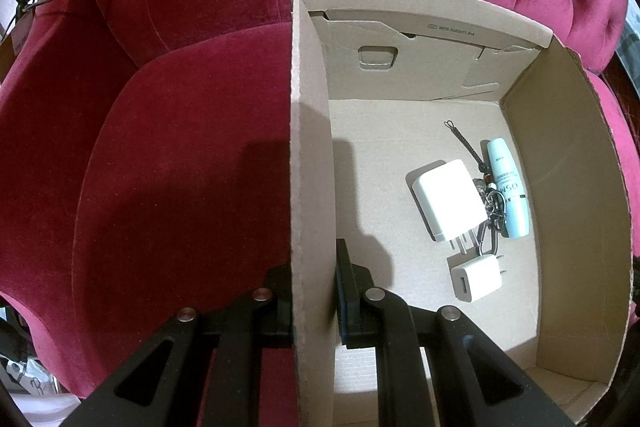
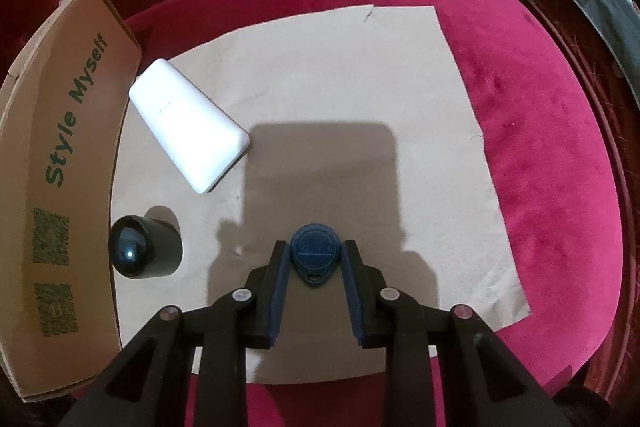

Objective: Organize rigid objects
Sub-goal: 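Grasp the blue round tag with the right gripper, then lift the blue tag with the right gripper and carry it into the box, then lower the blue tag beside the charger cube and open the right gripper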

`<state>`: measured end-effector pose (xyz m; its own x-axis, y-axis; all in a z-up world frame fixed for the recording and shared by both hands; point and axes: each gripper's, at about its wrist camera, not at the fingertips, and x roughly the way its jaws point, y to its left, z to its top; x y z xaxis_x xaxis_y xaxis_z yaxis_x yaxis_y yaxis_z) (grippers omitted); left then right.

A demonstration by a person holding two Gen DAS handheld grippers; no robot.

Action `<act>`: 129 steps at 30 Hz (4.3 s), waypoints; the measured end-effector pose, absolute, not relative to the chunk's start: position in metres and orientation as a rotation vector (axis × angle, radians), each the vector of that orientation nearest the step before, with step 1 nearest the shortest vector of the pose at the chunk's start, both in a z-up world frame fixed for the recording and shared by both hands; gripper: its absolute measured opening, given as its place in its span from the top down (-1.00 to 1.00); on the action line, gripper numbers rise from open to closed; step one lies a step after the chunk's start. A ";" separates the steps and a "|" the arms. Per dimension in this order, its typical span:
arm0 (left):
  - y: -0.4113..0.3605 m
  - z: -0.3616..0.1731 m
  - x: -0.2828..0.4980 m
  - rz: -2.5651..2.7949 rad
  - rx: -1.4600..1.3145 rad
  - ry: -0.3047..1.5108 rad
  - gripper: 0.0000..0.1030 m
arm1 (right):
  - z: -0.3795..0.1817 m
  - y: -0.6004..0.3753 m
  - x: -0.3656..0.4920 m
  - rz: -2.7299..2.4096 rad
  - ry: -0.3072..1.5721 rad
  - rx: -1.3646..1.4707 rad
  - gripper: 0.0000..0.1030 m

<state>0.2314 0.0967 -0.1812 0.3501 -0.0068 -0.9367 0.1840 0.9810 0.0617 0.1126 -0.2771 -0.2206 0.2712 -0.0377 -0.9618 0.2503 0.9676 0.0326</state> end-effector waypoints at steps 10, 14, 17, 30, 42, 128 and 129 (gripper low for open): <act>0.095 -0.181 0.229 -0.124 0.168 1.208 0.72 | -0.197 -0.258 0.111 -0.204 1.255 0.186 0.47; 0.095 -0.181 0.229 -0.124 0.168 1.208 0.72 | -0.198 -0.249 0.108 -0.201 1.243 0.192 0.47; 0.095 -0.181 0.229 -0.124 0.169 1.207 0.72 | -0.194 -0.244 0.107 -0.199 1.235 0.184 0.47; 0.095 -0.181 0.229 -0.124 0.170 1.207 0.72 | -0.150 -0.225 0.119 -0.188 1.191 0.173 0.47; 0.095 -0.182 0.229 -0.124 0.168 1.208 0.72 | -0.116 -0.196 0.133 -0.149 1.171 0.148 0.47; 0.096 -0.184 0.229 -0.127 0.163 1.210 0.72 | -0.163 -0.016 0.167 0.165 1.221 -0.004 0.21; 0.096 -0.184 0.230 -0.127 0.164 1.210 0.72 | -0.162 -0.016 0.166 0.165 1.218 -0.007 0.21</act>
